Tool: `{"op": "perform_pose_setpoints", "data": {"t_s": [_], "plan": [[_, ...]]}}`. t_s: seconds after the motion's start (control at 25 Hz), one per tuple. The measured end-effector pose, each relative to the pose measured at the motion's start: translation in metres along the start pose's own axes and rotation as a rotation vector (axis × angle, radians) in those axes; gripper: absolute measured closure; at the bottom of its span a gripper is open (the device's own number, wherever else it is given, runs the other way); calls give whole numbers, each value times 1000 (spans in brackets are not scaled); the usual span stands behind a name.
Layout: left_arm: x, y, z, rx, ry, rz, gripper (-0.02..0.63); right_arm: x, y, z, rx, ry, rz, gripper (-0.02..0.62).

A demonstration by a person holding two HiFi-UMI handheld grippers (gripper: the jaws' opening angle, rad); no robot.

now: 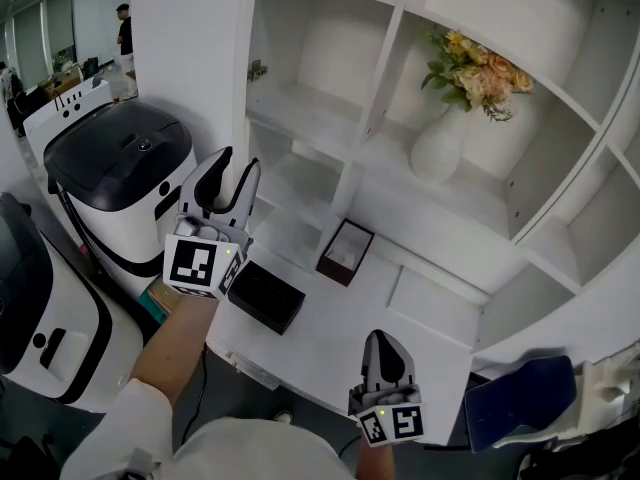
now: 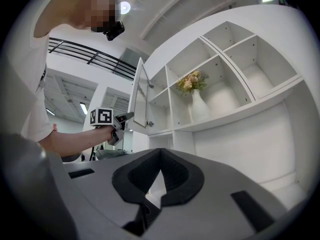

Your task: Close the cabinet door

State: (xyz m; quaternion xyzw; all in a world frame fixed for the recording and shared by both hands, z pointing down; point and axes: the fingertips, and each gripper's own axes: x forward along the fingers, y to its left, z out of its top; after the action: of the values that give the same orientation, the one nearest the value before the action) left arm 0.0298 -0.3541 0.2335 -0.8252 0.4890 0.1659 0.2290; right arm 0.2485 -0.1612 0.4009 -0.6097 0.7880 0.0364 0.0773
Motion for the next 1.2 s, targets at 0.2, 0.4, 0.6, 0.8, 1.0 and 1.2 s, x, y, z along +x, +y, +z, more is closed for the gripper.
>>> {"op": "perform_pose_setpoints", "data": {"t_s": [0.2, 0.4, 0.6, 0.8, 1.0, 1.2], "plan": [[7, -10, -2, 9, 4, -5, 461, 0, -8, 0, 1, -4, 0, 597], [12, -16, -3, 8, 0, 0, 459, 0, -17, 0, 3, -4, 4, 597], [17, -22, -5, 23, 10, -4, 453, 3, -21, -3, 8, -4, 12, 595], [22, -29, -6, 36, 11, -19, 445, 3, -25, -4, 14, -4, 20, 596], [27, -35, -9, 31, 13, -26, 442, 3, -31, -6, 8, 3, 18, 596], [35, -45, -10, 44, 26, -49, 436, 2, -33, -5, -7, 8, 18, 596]]}}
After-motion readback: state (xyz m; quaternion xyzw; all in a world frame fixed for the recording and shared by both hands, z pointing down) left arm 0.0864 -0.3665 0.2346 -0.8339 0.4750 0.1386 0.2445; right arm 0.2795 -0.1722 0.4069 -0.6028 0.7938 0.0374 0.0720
